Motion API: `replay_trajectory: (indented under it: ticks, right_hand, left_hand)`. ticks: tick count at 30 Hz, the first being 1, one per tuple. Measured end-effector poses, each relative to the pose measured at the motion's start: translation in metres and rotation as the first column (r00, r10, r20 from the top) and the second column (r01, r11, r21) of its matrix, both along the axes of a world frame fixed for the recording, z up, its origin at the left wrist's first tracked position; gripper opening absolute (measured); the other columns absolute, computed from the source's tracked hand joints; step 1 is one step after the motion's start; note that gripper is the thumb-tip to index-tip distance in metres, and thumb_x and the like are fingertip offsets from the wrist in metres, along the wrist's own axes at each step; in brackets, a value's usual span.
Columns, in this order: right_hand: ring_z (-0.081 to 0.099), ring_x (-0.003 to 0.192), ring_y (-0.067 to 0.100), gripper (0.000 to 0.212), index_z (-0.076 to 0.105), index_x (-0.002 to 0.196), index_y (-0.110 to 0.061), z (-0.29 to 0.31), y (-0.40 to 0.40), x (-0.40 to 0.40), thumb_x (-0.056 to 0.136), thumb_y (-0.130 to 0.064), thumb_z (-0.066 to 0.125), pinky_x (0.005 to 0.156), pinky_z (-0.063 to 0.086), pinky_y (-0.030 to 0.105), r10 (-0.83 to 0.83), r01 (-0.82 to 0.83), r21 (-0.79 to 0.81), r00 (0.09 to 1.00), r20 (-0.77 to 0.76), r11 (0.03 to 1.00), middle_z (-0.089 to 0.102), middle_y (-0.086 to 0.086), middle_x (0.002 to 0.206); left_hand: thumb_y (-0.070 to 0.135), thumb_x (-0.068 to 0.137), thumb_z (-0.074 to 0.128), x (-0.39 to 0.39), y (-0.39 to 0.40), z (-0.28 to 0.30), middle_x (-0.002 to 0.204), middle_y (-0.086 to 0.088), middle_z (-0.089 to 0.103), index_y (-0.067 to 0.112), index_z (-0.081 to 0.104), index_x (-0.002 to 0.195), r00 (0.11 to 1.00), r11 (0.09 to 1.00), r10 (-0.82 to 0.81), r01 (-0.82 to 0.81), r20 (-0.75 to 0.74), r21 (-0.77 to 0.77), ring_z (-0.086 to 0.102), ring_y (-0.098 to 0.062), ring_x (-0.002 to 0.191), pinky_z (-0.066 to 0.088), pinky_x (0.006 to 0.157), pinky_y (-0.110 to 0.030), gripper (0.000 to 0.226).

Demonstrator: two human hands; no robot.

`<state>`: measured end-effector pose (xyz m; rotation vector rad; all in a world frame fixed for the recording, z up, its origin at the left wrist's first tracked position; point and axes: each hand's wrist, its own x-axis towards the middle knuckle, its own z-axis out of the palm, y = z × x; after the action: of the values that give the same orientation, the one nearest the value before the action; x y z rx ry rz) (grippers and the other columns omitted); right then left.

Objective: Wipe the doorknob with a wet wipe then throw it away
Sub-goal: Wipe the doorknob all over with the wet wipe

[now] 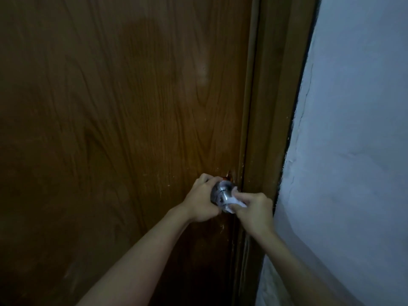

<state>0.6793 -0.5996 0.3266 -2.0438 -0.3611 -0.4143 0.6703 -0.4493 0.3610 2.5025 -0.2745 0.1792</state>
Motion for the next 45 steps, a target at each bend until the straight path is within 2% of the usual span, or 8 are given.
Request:
replay_trajectory:
  ticks: [4, 11, 16, 27, 32, 38, 42, 45]
  right_hand:
    - [0.045, 0.121, 0.009, 0.039, 0.055, 0.12, -0.004, -0.003, 0.014, -0.009, 0.083, 0.01, 0.052, 0.105, 0.03, 0.017, 0.131, -0.114, -0.124, 0.981, 0.142, 0.986, 0.056, 0.013, 0.129]
    - [0.063, 0.096, 0.017, 0.038, 0.055, 0.121, -0.006, -0.014, 0.005, -0.011, 0.084, -0.007, 0.062, 0.076, 0.047, 0.015, -0.023, 0.028, 0.088, 0.998, -0.058, 0.996, 0.067, 0.015, 0.114]
    - [0.047, 0.126, 0.018, 0.043, 0.051, 0.124, -0.004, -0.01, 0.017, -0.01, 0.084, 0.009, 0.051, 0.106, 0.028, 0.017, 0.1, -0.081, -0.128, 0.984, 0.146, 0.988, 0.053, 0.012, 0.133]
    - [0.063, 0.091, 0.021, 0.031, 0.062, 0.112, -0.008, 0.0, 0.008, 0.001, 0.084, 0.002, 0.052, 0.077, 0.052, 0.034, 0.23, -0.089, 0.309, 0.86, -0.455, 0.947, 0.067, 0.01, 0.101]
    - [0.063, 0.093, 0.029, 0.028, 0.058, 0.102, 0.011, -0.012, 0.014, -0.007, 0.075, 0.018, 0.052, 0.066, 0.059, 0.031, 0.515, 0.274, 0.816, 0.662, -0.544, 0.509, 0.062, 0.024, 0.101]
    - [0.06, 0.095, 0.014, 0.047, 0.052, 0.126, -0.009, -0.016, 0.019, -0.01, 0.081, 0.002, 0.059, 0.073, 0.048, 0.017, 0.007, 0.073, 0.306, 0.968, -0.252, 0.949, 0.065, 0.011, 0.115]
    - [0.055, 0.114, 0.015, 0.05, 0.049, 0.119, -0.011, -0.026, 0.022, -0.015, 0.076, 0.013, 0.061, 0.092, 0.03, -0.002, -0.047, 0.041, 0.028, 0.97, 0.239, 0.999, 0.062, 0.01, 0.121]
    - [0.054, 0.114, 0.011, 0.049, 0.049, 0.124, -0.013, -0.015, 0.014, -0.009, 0.081, 0.008, 0.058, 0.097, 0.035, 0.009, 0.044, -0.035, -0.043, 0.976, 0.215, 0.998, 0.06, 0.008, 0.125]
  left_hand:
    - [0.014, 0.071, 0.07, 0.0, -0.001, 0.002, 0.129, -0.003, 0.034, 0.014, 0.031, 0.14, 1.0, 1.0, -0.002, 0.002, -0.015, -0.004, 0.032, -0.017, 0.123, 0.034, 0.102, -0.027, 0.079]
    - [0.016, 0.07, 0.072, -0.002, -0.002, 0.002, 0.129, -0.004, 0.034, 0.014, 0.032, 0.139, 1.0, 1.0, 0.008, -0.008, -0.011, -0.011, 0.033, -0.018, 0.123, 0.033, 0.103, -0.026, 0.08]
    - [0.016, 0.072, 0.07, -0.004, -0.005, 0.004, 0.128, -0.004, 0.035, 0.014, 0.032, 0.139, 1.0, 1.0, 0.005, -0.005, -0.021, -0.017, 0.034, -0.018, 0.122, 0.036, 0.105, -0.03, 0.077]
    - [0.018, 0.069, 0.074, -0.006, -0.008, 0.007, 0.127, -0.006, 0.035, 0.014, 0.037, 0.135, 0.999, 0.999, 0.035, -0.035, -0.016, -0.027, 0.033, -0.02, 0.121, 0.031, 0.101, -0.026, 0.076]
    - [0.012, 0.065, 0.074, -0.007, -0.006, 0.007, 0.129, -0.003, 0.032, 0.015, 0.03, 0.139, 0.998, 0.999, 0.023, -0.024, -0.057, -0.021, 0.031, -0.018, 0.122, 0.032, 0.098, -0.023, 0.085]
    - [0.011, 0.07, 0.07, -0.004, -0.001, 0.009, 0.128, -0.002, 0.033, 0.014, 0.031, 0.139, 0.998, 1.0, -0.016, 0.014, -0.064, -0.024, 0.034, -0.018, 0.122, 0.035, 0.101, -0.024, 0.079]
    - [0.01, 0.07, 0.07, -0.005, 0.0, 0.01, 0.129, -0.003, 0.033, 0.014, 0.031, 0.139, 0.997, 0.999, -0.028, 0.026, -0.07, -0.031, 0.035, -0.018, 0.122, 0.038, 0.105, -0.032, 0.079]
    - [0.01, 0.07, 0.07, -0.005, 0.0, 0.01, 0.125, -0.001, 0.033, 0.014, 0.032, 0.139, 0.997, 0.999, -0.025, 0.023, -0.073, -0.03, 0.035, -0.018, 0.122, 0.037, 0.105, -0.031, 0.079]
